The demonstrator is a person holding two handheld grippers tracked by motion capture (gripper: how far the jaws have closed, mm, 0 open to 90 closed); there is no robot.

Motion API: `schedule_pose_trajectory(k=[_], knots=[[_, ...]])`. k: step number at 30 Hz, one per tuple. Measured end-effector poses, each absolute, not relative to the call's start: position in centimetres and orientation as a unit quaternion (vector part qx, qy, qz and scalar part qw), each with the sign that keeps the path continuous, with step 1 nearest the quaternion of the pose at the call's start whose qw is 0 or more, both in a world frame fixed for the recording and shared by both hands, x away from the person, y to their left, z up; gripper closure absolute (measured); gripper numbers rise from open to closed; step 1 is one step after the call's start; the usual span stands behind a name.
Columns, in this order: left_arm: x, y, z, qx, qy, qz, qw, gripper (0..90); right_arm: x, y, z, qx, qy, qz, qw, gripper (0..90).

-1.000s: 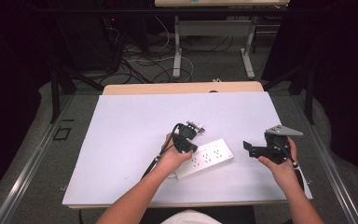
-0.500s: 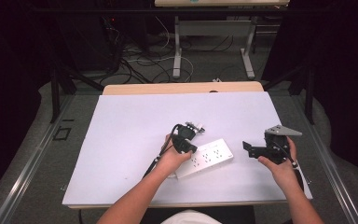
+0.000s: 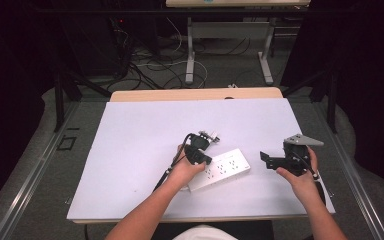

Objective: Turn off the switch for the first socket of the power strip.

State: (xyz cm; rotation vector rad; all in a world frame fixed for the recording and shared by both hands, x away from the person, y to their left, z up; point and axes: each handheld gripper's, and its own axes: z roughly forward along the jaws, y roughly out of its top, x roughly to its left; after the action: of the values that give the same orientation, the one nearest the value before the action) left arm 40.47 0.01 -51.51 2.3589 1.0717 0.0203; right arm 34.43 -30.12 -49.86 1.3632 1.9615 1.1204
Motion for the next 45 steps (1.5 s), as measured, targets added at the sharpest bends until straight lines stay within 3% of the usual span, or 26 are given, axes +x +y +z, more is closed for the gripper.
schedule_pose_trajectory(k=[45], knots=[[40.1,0.3,-49.3,0.871,0.397,0.021,0.288,89.9,34.5,-30.1,-49.9,0.499,0.720,0.412,0.250,3.8]])
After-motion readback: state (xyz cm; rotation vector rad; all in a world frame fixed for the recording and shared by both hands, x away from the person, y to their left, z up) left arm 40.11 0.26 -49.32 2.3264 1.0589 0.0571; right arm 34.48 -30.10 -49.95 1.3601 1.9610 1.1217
